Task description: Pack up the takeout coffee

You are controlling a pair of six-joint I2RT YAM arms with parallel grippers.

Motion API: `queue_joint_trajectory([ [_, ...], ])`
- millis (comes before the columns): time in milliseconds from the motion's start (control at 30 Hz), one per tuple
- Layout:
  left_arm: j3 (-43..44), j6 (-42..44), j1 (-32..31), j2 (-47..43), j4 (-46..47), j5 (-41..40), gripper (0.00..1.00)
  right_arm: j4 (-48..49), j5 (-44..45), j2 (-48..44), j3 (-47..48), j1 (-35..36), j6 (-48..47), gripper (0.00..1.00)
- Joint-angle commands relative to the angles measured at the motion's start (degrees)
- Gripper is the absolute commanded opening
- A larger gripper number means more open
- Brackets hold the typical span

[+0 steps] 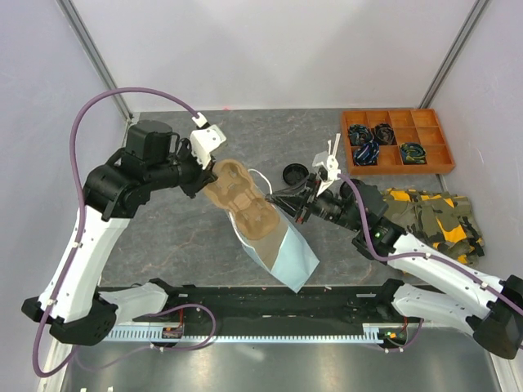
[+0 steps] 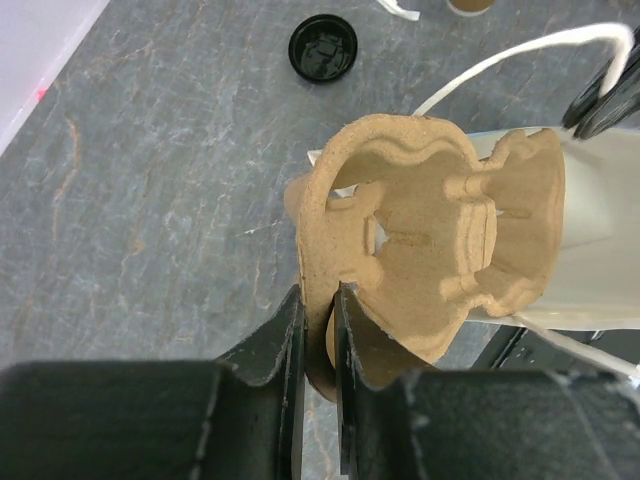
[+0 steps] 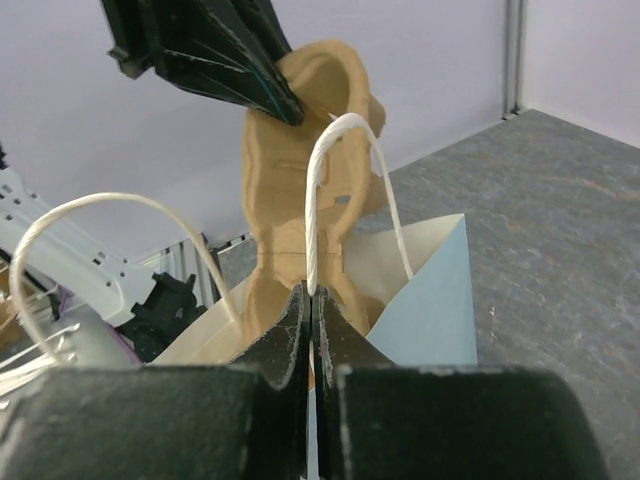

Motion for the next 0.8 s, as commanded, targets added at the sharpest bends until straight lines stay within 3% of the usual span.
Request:
queue_joint_trajectory([
  [0, -2.4, -5.15, -3.88, -1.68, 5.05, -1.3, 0.02, -0.15, 11.03, -1.31, -3.63, 1.62, 0.56, 0.0],
  [167, -0.93, -5.06, -6.72, 0.86, 5.85, -6.85, 0.02, 8.45, 14.38, 0.7, -4.34, 1.89, 1.89, 0.0],
  [367, 7.32, -0.24, -6.72, 5.96, 1.56, -13.52, 0.02, 9.78, 21.93, 5.71, 0.23, 3.82, 6.62, 0.0],
  [567, 9.89, 0.56, -6.72, 8.42, -1.7, -16.16, 0.02, 4.8, 30.1, 6.77, 3.13, 6.19, 13.39, 0.0],
  [767, 7.62, -0.92, -7.85, 8.95, -3.03, -15.29, 0.02, 1.62, 32.05, 6.51, 3.58, 6.19, 14.9, 0.0],
])
